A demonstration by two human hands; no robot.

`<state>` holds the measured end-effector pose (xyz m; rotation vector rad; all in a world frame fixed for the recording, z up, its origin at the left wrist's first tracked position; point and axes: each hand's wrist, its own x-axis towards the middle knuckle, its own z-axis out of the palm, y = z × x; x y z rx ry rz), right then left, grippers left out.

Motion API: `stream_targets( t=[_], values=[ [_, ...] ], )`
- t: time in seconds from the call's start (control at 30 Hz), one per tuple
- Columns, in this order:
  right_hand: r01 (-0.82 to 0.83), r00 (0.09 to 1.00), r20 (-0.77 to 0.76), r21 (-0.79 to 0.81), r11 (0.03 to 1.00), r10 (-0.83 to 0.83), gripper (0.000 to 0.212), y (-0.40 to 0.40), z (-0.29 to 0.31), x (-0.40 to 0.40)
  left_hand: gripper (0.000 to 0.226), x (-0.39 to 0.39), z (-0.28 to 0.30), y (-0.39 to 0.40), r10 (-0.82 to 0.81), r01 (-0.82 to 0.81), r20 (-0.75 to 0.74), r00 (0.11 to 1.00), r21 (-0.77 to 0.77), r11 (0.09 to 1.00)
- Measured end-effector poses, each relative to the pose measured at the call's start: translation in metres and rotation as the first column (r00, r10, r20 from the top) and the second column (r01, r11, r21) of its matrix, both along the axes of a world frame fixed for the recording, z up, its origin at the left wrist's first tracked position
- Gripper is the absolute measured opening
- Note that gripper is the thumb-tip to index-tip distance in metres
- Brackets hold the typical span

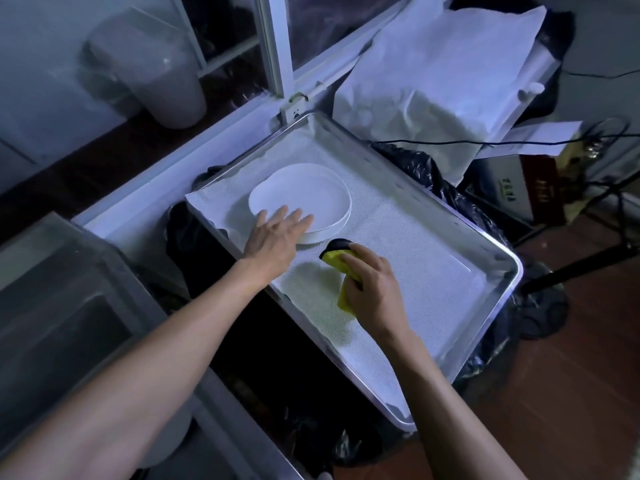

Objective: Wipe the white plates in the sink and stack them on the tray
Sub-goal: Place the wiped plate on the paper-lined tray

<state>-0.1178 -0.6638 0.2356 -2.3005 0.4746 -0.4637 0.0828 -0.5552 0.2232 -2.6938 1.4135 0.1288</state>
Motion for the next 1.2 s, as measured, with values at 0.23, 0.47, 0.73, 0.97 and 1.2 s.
stream_targets(
  t=[0.23,0.47,0.73,0.97,1.2],
  values=[
    [0.037,0.998,-0.045,-0.017,0.999,-0.038,0.065,0.003,-0.009,-0.005,0.083,-0.006,-0.011,-0.003,-0.062,0.065,-0.025,0.998,0.106,0.992],
    [0.059,0.998,-0.015,-0.002,0.998,-0.059,0.062,0.008,-0.015,-0.011,0.091,-0.009,-0.028,-0.003,-0.044,0.054,-0.056,0.997,0.195,0.979],
    [0.138,0.990,-0.033,0.018,0.990,-0.138,0.056,0.011,-0.019,-0.022,0.079,-0.002,-0.028,-0.012,-0.027,0.033,-0.032,0.999,0.194,0.981],
    [-0.017,0.995,0.098,-0.001,1.000,0.018,0.066,0.028,0.011,-0.009,0.026,-0.028,0.012,0.042,0.067,-0.090,-0.127,0.990,-0.181,0.979],
    [-0.153,0.983,0.096,-0.036,0.988,0.156,0.063,0.100,0.035,0.032,0.012,-0.059,0.028,0.173,0.225,-0.278,-0.167,0.960,-0.485,0.829]
  ],
)
